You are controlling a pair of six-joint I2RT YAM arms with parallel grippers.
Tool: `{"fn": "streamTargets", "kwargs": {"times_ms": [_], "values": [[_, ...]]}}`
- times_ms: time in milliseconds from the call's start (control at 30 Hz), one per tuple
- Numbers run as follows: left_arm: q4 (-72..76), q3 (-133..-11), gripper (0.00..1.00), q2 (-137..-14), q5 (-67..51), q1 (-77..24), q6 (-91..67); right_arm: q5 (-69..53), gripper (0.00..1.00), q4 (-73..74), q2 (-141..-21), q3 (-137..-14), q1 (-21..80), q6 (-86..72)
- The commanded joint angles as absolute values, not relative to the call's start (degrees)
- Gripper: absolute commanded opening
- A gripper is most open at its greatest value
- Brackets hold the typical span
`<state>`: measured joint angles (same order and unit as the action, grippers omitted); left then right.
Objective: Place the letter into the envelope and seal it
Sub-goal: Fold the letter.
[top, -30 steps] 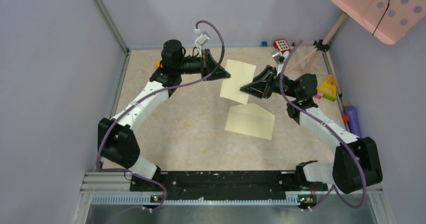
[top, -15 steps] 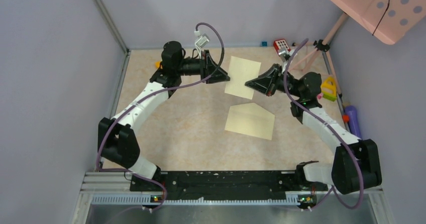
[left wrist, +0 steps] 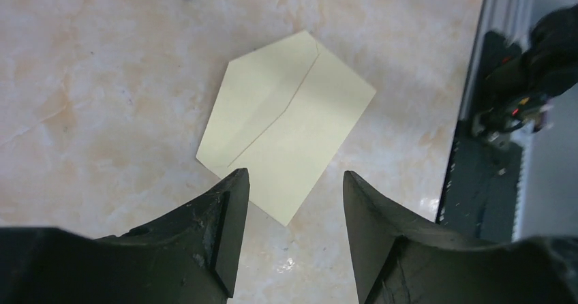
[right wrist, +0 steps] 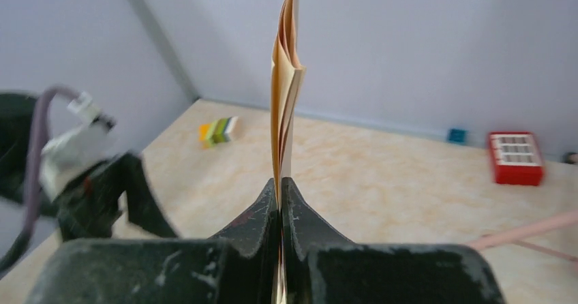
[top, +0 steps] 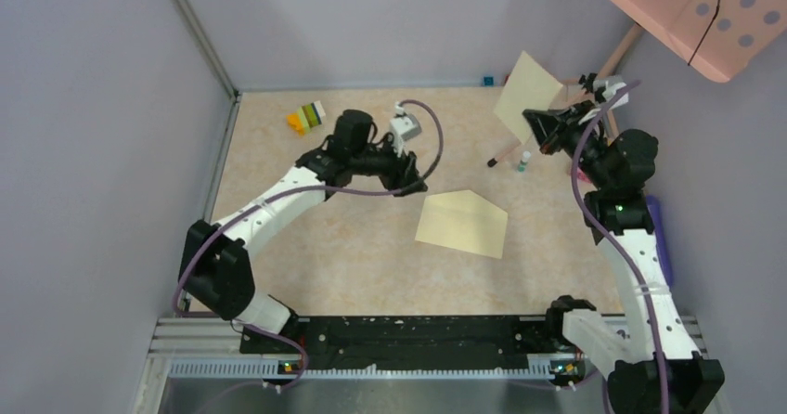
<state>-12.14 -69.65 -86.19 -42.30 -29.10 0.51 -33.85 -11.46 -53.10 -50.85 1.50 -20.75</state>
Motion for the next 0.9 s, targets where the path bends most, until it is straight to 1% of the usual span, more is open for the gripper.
{"fn": "streamTargets", "kwargs": {"times_ms": [0,33,133,433,567,733,867], "values": [[-19.3,-68.3,0.58,-85.0,-26.6,-39.9,16.7,-14.5,0.00,-2.9,-51.7,-54.9,0.3,-11.5],[-19.5,-68.1,0.58,-85.6,-23.8,-41.9,17.9,-12.6,0.00,-2.9,-51.5,-54.8,-1.2,-10.9],[-19.5,-68.0,0.58,-87.8,-17.9,-45.7,20.0,-11.9,0.00,-3.5,-51.0,-54.0,-1.8,-10.1],[-18.4,-68.9,0.58,-96.2,-5.3,-54.6,25.6,-9.8,0.00,-2.9,-49.7,-54.0,-2.3,-8.2],[-19.5,-71.9,0.58,-100.5,-1.5,-56.6,26.1,-10.5,0.00,-3.1,-49.6,-53.6,-2.3,-8.2],[-21.0,-74.0,0.58,-104.0,-0.5,-58.2,26.4,-10.7,0.00,-3.0,-49.3,-53.3,-2.4,-8.1],[-20.3,-74.3,0.57,-106.8,5.0,-58.8,26.5,-11.4,0.00,-3.1,-49.2,-53.2,-2.4,-8.2]]}}
